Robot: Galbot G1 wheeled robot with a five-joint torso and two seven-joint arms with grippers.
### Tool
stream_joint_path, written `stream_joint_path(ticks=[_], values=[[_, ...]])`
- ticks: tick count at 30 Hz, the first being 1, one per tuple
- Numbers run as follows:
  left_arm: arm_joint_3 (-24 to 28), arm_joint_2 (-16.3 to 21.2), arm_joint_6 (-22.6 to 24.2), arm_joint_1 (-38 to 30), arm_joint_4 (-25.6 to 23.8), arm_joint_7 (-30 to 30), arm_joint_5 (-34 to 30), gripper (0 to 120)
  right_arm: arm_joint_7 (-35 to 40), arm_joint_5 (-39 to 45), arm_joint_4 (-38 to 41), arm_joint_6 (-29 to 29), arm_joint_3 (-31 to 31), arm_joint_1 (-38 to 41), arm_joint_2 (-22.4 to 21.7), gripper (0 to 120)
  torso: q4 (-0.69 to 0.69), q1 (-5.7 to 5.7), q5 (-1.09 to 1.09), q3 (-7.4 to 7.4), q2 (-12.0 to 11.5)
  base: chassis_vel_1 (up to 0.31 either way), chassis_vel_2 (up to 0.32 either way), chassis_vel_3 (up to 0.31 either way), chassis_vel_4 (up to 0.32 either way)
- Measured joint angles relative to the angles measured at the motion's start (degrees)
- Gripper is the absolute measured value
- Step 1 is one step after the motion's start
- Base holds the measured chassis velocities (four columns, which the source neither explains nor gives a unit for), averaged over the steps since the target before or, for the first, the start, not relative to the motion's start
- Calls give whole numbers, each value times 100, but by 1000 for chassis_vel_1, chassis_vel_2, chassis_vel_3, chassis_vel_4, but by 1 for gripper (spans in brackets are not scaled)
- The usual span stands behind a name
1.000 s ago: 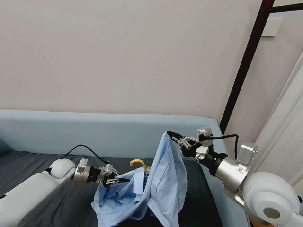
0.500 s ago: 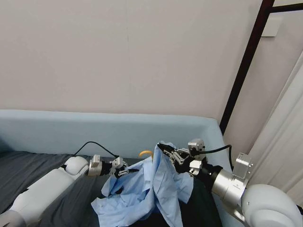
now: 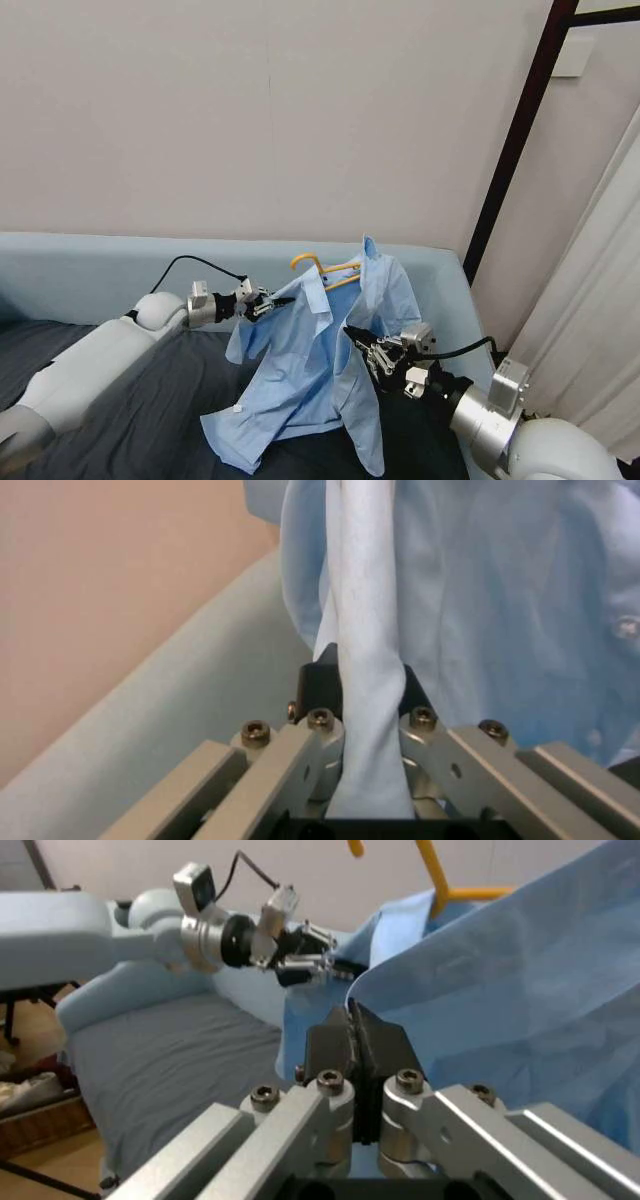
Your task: Pick up the clothes from the sofa and hang them on the clothes hanger.
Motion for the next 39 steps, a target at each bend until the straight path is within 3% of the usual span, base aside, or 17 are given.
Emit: stream_joint_path(ticks=[6,15,19,33,36,39], values=[[0,333,16,45,-451,-215,-44,3,-132,-641,-461,118,-715,502,194,0,-1,0,0,0,0,0,0,0,0],[-73,281,3,75,-531,-559,-72,3,-315,-1398,-625,276,-1477,1491,26,0,-2,0,-2,1,0,0,0,0,0],[-90,220,-33,77,-532,-677,-84,3,-527,-1663,-626,281,-1534,1513,-57,0,-2,0,0,1,0,0,0,0,0],[-124,144,-147,93,-621,-864,-148,3,-567,-2249,-461,144,-976,777,-258,47,-2,0,1,0,0,0,0,0,0],[-137,195,-160,133,-680,-865,-149,3,-281,-1929,-285,9,-601,550,-252,59,-2,0,0,0,0,0,0,0,0],[-143,280,-169,188,-778,-865,-143,3,531,-898,41,-443,-147,537,-144,73,-3,0,0,0,0,0,0,0,0]])
